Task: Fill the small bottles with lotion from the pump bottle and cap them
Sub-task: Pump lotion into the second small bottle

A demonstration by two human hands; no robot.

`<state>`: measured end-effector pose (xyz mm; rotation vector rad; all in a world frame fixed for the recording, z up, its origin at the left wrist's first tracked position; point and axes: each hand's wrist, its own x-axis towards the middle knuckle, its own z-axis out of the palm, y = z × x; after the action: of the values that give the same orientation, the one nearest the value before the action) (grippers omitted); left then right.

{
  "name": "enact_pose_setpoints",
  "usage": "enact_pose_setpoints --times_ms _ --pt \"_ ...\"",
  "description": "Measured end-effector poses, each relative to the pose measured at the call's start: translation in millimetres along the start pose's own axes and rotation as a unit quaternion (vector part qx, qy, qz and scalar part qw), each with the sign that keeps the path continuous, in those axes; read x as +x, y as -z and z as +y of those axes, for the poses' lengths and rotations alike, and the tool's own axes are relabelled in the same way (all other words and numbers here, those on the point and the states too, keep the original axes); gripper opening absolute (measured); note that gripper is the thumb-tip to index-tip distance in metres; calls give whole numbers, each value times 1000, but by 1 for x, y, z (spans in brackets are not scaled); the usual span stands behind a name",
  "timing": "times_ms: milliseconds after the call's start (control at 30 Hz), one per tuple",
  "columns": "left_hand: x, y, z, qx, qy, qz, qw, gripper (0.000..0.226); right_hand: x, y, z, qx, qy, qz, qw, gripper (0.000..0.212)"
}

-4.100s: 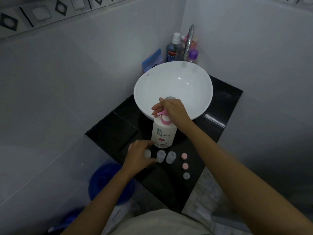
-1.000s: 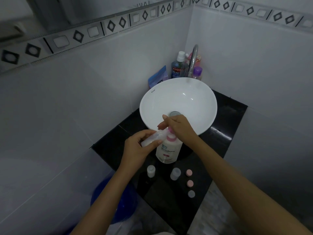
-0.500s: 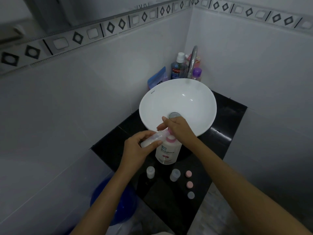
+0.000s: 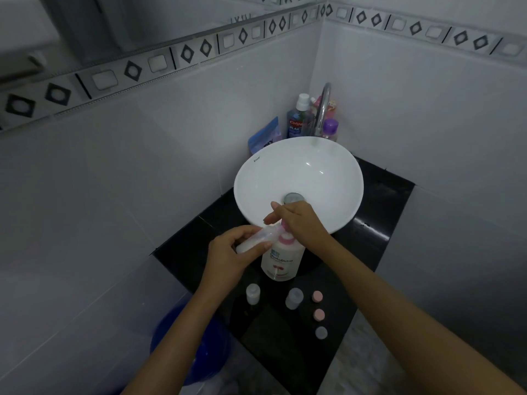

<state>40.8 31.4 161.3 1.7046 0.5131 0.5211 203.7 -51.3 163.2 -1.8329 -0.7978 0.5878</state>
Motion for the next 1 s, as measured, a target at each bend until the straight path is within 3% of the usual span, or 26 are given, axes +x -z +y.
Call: enact_pose_setpoints --times_ms 300,567,867,1000 --pt "-1 -4 -8 8 17 -1 1000 32 -3 -10 10 66 -51 11 996 43" --pt "0 -1 3 5 2 4 1000 31 0 1 -7 -8 -23 -6 1000 39" --pt "0 -3 -6 7 22 -5 1000 30 -3 -10 11 58 -55 9 997 43" --pt "-2 -2 -3 -5 17 -3 1000 27 -3 -5 6 10 -47 -10 999 39"
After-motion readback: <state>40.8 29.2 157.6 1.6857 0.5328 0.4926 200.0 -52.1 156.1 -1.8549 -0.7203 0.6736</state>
